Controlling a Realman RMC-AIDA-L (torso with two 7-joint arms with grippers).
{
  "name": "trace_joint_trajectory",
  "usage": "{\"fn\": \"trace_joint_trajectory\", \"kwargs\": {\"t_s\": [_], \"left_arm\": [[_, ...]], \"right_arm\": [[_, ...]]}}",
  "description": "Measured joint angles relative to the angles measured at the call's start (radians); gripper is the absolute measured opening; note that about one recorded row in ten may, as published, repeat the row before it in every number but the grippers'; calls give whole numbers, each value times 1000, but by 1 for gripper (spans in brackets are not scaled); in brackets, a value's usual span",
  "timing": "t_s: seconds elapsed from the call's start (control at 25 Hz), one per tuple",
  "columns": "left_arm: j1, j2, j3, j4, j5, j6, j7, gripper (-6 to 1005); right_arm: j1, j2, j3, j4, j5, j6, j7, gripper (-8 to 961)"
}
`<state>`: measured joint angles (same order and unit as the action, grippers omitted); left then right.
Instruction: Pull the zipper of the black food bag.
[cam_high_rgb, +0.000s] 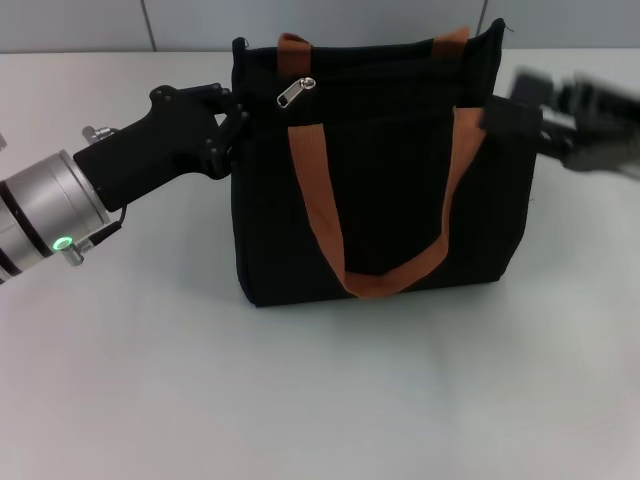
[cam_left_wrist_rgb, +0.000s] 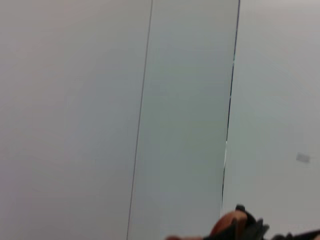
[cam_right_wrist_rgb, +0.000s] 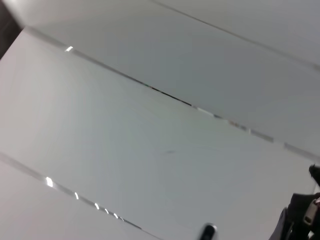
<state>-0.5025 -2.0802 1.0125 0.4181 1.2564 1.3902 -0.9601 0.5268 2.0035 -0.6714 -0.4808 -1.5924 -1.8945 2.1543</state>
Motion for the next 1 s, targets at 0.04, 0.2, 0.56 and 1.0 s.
{"fn": "trace_joint_trajectory", "kwargs": {"t_s": [0.04,0.2,0.56,1.0], "left_arm": [[-3,0,0,-1,-6,4,0,65],[-21,0,1,-11,-34,19,-2,65],[-44,0,-7,-15,-53,15,3,65],[-60,0,0,-16,-70,12,-1,65]], "right_arm": [[29,-10,0,18,0,11,78,663],[121,-24,0,84,0,99,317,663],[235,-13,-18,161,-6,327,494,661],[283,-8,-152,132,-18,392,438,663]]}}
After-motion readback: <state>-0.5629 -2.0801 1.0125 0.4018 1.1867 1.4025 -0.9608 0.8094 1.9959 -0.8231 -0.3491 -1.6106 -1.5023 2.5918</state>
